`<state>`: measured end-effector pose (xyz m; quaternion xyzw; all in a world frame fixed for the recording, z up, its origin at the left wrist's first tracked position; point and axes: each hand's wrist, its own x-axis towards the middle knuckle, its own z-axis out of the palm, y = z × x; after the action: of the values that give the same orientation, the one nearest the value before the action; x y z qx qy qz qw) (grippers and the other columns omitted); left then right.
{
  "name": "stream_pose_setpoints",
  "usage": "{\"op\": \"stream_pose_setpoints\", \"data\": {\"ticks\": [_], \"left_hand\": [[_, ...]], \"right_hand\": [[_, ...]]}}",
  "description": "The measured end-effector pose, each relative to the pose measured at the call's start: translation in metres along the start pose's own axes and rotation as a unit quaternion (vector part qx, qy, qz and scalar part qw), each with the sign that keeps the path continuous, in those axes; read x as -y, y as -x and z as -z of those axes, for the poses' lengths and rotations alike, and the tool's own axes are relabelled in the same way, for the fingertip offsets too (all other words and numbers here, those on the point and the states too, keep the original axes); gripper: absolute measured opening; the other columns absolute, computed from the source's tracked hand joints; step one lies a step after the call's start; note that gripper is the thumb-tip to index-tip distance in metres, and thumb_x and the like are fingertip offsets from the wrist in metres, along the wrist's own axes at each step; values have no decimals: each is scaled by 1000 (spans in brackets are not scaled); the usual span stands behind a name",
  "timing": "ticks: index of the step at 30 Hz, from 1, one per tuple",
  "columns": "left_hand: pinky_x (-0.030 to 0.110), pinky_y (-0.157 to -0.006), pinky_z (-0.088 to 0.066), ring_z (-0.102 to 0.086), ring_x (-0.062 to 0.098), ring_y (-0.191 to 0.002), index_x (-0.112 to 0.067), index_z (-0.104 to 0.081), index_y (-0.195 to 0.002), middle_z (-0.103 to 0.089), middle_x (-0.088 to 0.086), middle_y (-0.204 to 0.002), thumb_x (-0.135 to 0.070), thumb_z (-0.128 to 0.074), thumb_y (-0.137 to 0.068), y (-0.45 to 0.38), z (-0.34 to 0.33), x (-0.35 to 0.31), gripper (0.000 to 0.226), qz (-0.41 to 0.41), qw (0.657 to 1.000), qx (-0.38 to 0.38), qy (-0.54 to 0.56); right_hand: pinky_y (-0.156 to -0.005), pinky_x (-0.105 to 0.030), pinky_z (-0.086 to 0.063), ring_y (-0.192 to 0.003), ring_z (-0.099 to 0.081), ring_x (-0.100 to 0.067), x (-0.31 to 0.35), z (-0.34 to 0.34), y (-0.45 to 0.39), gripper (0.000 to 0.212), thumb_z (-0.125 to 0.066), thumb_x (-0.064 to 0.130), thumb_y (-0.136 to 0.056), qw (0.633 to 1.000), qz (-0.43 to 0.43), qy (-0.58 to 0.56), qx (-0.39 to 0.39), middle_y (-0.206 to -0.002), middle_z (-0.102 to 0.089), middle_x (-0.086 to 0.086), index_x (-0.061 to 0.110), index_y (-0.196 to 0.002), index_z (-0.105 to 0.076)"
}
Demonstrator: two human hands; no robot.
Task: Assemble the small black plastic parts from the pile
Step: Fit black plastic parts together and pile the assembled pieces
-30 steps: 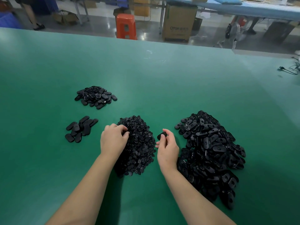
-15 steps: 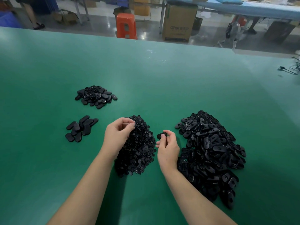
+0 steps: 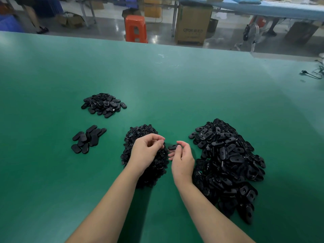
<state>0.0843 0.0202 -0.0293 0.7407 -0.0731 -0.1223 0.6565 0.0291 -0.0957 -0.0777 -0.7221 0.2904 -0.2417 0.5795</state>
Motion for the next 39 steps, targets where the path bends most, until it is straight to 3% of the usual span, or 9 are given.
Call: {"op": "stream_pose_setpoints", "data": {"ticks": [5,9,15,18,22,24,32,36,39], "left_hand": [[21,-49,-40,-45,10,-49,-19,-77,-86,-69,4,-68,-13,-68,-94,-4,-9,5,13,16,1000,-10,-1],[19,-51,-41,-45,8,-50,-22,-75,-103,-65,-4,-68,-8,-70,-93,-7,-14,8,18,18,1000,-7,-17],[27,-45,-50,-54,15,-43,-6,-74,-93,-73,15,-76,-2,-64,-96,-9,-21,6,12,67,997,-4,24],[25,-43,-49,-54,14,-42,-2,-71,-94,-72,9,-74,0,-62,-96,-8,-23,4,10,88,995,6,47],[21,-42,-43,-46,8,-40,-5,-76,-92,-59,-9,-50,-4,-67,-94,-7,-24,3,9,89,996,-4,7],[20,-42,-41,-44,10,-37,-4,-75,-93,-58,-9,-47,-4,-68,-93,-8,-25,3,8,98,995,-10,11],[19,-41,-44,-59,13,-39,-16,-72,-81,-73,1,-74,-8,-72,-90,-10,-33,0,12,73,993,-25,-92],[16,-42,-45,-61,5,-44,-21,-72,-80,-74,-2,-77,-11,-71,-90,-9,-37,1,15,58,987,-24,-148],[17,-46,-47,-64,11,-55,-24,-72,-79,-73,-5,-78,-13,-70,-90,-10,-37,-1,16,51,984,-30,-169]], "right_hand": [[-71,-37,-58,-67,-68,-10,2,1,0,16,-48,13,-103,1000,-2,-4,7,-74,-70,0,27,-102,-55],[-75,-44,-57,-66,-68,-9,3,2,2,13,-50,11,-101,1000,-4,-6,9,-76,-71,-1,23,-103,-54],[-75,-45,-56,-67,-68,-11,5,3,2,13,-50,11,-101,1000,-9,2,16,-74,-72,-2,23,-102,-53],[-76,-47,-55,-69,-68,-15,5,3,2,14,-47,12,-102,1000,-17,-2,18,-74,-71,-2,25,-103,-54],[-74,-47,-55,-64,-64,-13,4,2,1,17,-44,13,-103,999,-24,-10,18,-71,-69,0,27,-102,-54],[-74,-46,-55,-63,-63,-12,4,2,1,17,-44,12,-103,1000,-24,-9,19,-70,-69,1,26,-103,-54],[-62,-24,-43,-68,-63,-2,5,3,1,24,-43,13,-104,999,-7,28,19,-80,-69,4,36,-102,-52],[-73,-36,-50,-80,-63,-14,5,3,1,24,-44,14,-104,999,-6,42,25,-85,-67,5,27,-117,-59],[-79,-32,-47,-84,-60,-7,5,3,1,29,-44,14,-104,998,-1,65,28,-93,-65,17,24,-127,-61]]}}
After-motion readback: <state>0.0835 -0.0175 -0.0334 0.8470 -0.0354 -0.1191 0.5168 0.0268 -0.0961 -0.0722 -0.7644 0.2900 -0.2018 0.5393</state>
